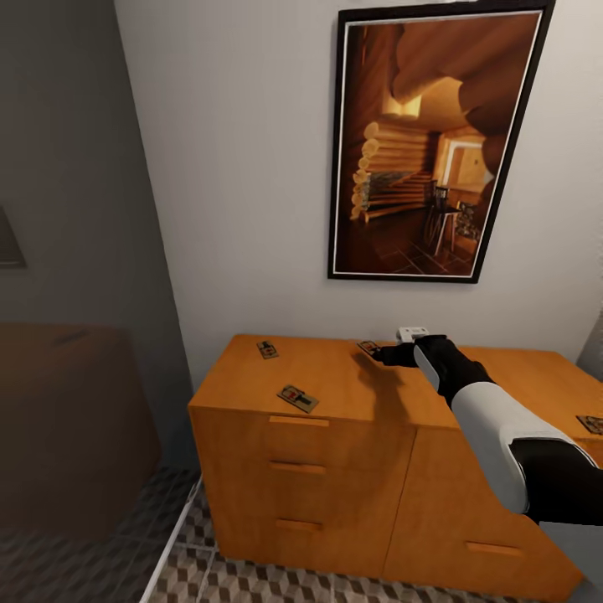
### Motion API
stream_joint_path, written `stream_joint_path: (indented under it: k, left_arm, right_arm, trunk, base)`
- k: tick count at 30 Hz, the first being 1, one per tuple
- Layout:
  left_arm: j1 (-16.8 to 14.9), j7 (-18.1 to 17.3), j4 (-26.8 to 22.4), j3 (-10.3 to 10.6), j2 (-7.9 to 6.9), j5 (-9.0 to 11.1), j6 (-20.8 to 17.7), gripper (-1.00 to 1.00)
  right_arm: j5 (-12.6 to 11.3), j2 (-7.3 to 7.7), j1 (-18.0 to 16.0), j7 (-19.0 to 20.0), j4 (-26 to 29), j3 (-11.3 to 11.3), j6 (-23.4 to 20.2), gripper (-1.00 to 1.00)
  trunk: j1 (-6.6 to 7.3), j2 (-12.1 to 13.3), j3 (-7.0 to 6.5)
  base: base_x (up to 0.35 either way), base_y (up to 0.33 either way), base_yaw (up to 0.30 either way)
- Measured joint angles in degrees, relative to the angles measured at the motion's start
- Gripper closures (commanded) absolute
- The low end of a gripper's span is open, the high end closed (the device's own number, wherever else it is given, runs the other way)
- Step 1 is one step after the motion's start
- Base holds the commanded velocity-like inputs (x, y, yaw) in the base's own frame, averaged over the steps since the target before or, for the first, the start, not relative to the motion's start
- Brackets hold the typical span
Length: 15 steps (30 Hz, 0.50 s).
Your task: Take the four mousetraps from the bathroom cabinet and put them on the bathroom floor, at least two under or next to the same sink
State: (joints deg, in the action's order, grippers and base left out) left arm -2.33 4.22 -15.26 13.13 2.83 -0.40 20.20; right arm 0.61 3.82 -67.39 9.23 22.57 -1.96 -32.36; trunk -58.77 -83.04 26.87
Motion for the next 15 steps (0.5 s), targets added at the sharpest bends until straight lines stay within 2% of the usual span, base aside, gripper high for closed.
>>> stream_joint_path:
  k: [15]
  left_arm:
    - [0.0,0.0,0.0,0.0,0.00,0.0,0.0,-1.00]
  right_arm:
    - [0.0,0.00,0.0,-0.1,-0.1,-0.1,0.0,1.00]
  trunk:
    - [0.00,0.0,0.00]
  base:
    - [-0.326,0.000,0.000]
